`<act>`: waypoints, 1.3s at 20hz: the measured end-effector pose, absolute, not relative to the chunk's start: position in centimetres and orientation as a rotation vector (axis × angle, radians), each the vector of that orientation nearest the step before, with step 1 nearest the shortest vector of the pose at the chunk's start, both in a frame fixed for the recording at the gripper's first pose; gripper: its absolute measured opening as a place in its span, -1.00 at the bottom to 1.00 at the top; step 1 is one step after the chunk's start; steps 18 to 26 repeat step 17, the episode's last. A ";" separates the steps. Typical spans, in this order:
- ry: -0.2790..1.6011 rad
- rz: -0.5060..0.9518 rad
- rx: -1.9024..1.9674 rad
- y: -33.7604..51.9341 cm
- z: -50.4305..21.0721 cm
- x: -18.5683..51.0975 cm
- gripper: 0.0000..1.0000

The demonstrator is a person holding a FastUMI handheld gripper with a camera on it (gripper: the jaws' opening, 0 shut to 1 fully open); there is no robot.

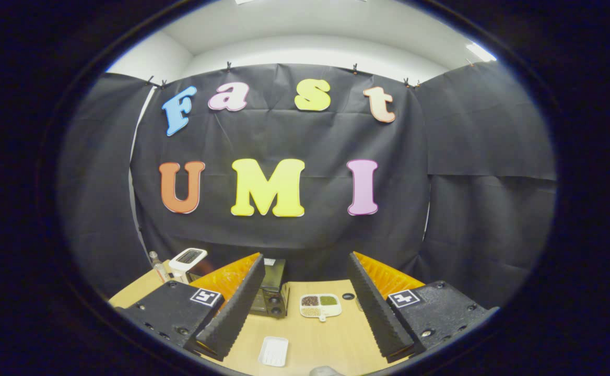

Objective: Open the toaster oven, put the food inside, and close the toaster oven door.

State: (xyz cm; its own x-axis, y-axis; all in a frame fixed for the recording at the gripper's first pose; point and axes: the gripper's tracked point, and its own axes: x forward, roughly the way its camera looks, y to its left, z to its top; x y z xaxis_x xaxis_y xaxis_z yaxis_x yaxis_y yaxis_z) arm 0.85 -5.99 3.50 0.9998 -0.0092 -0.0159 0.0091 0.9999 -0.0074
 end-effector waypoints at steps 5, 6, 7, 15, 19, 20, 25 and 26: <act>-0.004 -0.016 0.000 -7.8 3.7 -0.6 1.00; -0.004 -0.011 0.009 -7.9 3.6 -0.7 1.00; -0.002 -0.007 0.019 -7.8 3.6 -0.6 1.00; 0.016 -0.013 0.038 -9.0 2.0 0.0 1.00; 0.009 -0.016 0.039 -9.2 2.0 -0.1 1.00; 0.009 -0.016 0.039 -9.2 2.0 -0.1 1.00; 0.009 -0.016 0.039 -9.2 2.0 -0.1 1.00; 0.009 -0.016 0.039 -9.2 2.0 -0.1 1.00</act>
